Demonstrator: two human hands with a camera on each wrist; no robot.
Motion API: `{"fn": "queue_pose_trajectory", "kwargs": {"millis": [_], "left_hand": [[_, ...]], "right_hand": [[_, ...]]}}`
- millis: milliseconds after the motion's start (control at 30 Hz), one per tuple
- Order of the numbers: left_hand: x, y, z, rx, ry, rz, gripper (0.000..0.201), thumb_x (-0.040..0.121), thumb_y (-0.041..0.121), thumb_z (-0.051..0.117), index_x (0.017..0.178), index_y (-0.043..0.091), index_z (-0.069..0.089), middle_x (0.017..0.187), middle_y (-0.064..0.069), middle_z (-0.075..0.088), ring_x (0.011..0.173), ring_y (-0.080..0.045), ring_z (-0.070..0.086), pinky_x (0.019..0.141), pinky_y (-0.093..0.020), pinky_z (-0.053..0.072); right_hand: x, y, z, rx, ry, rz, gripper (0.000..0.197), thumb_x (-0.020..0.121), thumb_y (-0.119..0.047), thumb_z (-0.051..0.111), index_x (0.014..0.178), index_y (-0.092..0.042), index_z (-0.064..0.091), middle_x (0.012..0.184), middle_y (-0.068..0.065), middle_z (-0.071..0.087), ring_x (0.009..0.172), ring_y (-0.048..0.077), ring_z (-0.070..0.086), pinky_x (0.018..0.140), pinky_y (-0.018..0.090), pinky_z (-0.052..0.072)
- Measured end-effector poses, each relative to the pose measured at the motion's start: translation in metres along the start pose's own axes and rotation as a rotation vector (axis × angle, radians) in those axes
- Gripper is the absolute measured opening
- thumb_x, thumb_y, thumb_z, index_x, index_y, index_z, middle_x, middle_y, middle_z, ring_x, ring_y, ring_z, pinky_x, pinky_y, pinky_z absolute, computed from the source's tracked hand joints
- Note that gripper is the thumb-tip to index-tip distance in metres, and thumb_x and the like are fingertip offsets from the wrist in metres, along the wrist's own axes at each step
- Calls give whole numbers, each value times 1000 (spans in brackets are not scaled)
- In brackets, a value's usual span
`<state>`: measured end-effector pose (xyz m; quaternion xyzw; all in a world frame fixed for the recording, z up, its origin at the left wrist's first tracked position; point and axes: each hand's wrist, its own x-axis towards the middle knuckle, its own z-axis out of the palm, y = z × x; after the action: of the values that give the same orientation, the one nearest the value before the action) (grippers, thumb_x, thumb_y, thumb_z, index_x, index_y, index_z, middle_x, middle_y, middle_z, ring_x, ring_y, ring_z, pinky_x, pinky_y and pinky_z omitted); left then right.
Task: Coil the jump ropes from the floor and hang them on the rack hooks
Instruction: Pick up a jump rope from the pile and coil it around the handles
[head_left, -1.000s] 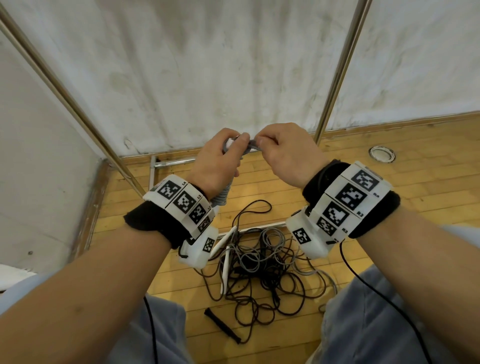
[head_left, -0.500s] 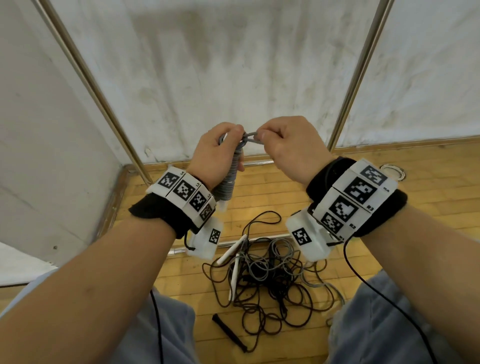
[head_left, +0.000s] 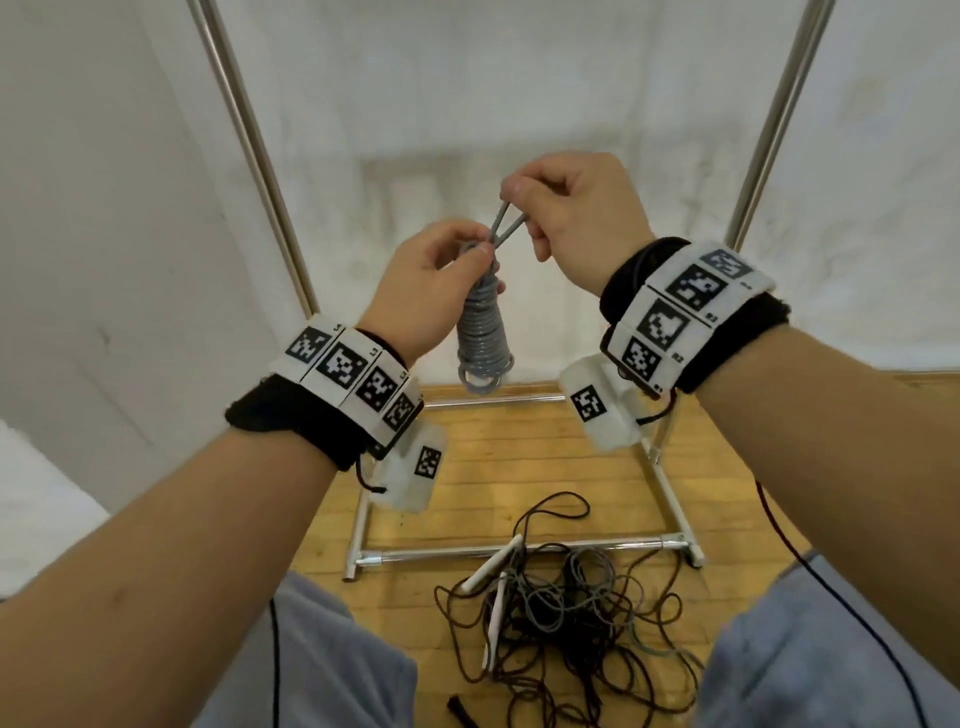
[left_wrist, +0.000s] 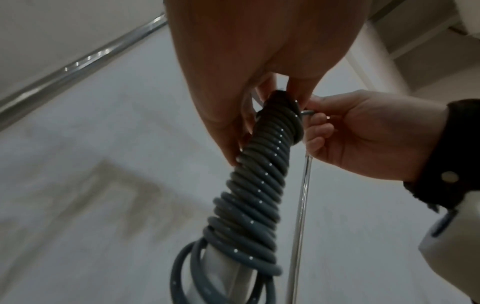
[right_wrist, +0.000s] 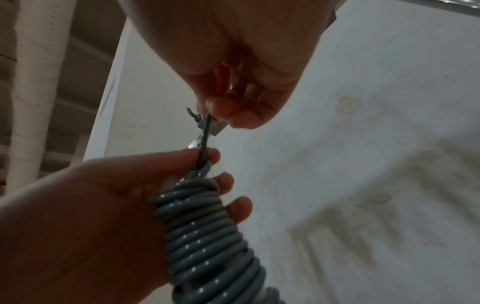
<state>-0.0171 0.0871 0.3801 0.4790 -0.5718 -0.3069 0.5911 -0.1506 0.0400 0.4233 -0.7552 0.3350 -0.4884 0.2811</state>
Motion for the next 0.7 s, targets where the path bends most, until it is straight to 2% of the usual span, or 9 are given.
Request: {"fn": "queue_pose_trajectory", "kwargs": {"millis": [67, 133, 233, 300, 367, 467, 533, 633, 700], "left_hand": [[8, 20, -12, 34, 54, 46, 13, 94, 3, 50, 93, 13, 59, 88, -9, 60, 76, -25, 67, 67, -27, 55], [15, 39, -23, 49, 118, 71, 16, 94, 4, 50, 89, 16, 58, 87, -8, 59, 72, -24, 68, 69, -32, 57], [25, 65, -36, 60, 194, 98, 16, 95, 6, 49, 86, 18, 56, 83, -6, 59, 70, -24, 68, 68, -34, 56], [31, 80, -45, 46, 228, 102, 15, 95, 6, 49, 86, 17, 55, 81, -6, 59, 69, -24, 69, 66, -32, 56], [38, 93, -55, 7, 261, 102, 12, 95, 8, 49, 88, 16, 55, 86, -10, 60, 70, -24, 69, 66, -33, 56], [49, 113, -70, -16, 293, 107, 9, 95, 12, 50, 89, 16, 55, 98, -17, 63, 74, -23, 69, 72, -37, 57], [59, 126, -79, 9, 307, 124, 6, 94, 12, 51, 91, 14, 56, 100, -18, 64, 76, -23, 68, 73, -39, 57], [78, 147, -94, 75, 360, 156, 11, 88, 6, 56, 81, 13, 61, 83, -11, 64, 75, -23, 66, 72, -38, 57], [92, 161, -103, 94, 390, 175, 16, 84, 2, 57, 74, 12, 64, 72, -9, 63, 70, -20, 63, 73, -38, 57]], "right_hand": [[10, -17, 4, 70, 26, -26, 17, 89, -16, 58, 74, -11, 64, 50, -2, 49, 38, 6, 44, 45, 18, 39], [21, -35, 10, 121, 52, -48, 13, 86, -18, 62, 74, -15, 65, 53, -1, 52, 40, 9, 48, 47, 22, 43], [38, -61, 20, 171, 51, -72, 5, 81, -14, 67, 78, -16, 65, 62, -1, 59, 51, 12, 56, 58, 31, 54], [49, -75, 25, 180, 39, -90, 8, 79, -9, 67, 75, -15, 64, 67, 0, 61, 59, 14, 58, 67, 35, 55], [58, -89, 29, 199, 7, -107, 10, 81, -5, 64, 75, -13, 63, 69, 1, 61, 64, 15, 59, 68, 34, 55], [73, -108, 36, 201, -28, -139, 17, 84, -3, 61, 73, -16, 60, 69, 0, 60, 66, 15, 59, 63, 27, 53], [87, -120, 40, 205, -10, -151, 20, 85, -3, 60, 71, -18, 59, 70, -1, 62, 68, 16, 61, 69, 29, 53], [111, -137, 44, 196, 8, -142, 21, 88, -4, 56, 71, -15, 62, 77, 5, 66, 74, 19, 65, 77, 35, 54], [128, -149, 47, 191, 23, -132, 25, 90, -5, 54, 67, -15, 62, 78, 8, 67, 73, 19, 65, 77, 35, 55]]}}
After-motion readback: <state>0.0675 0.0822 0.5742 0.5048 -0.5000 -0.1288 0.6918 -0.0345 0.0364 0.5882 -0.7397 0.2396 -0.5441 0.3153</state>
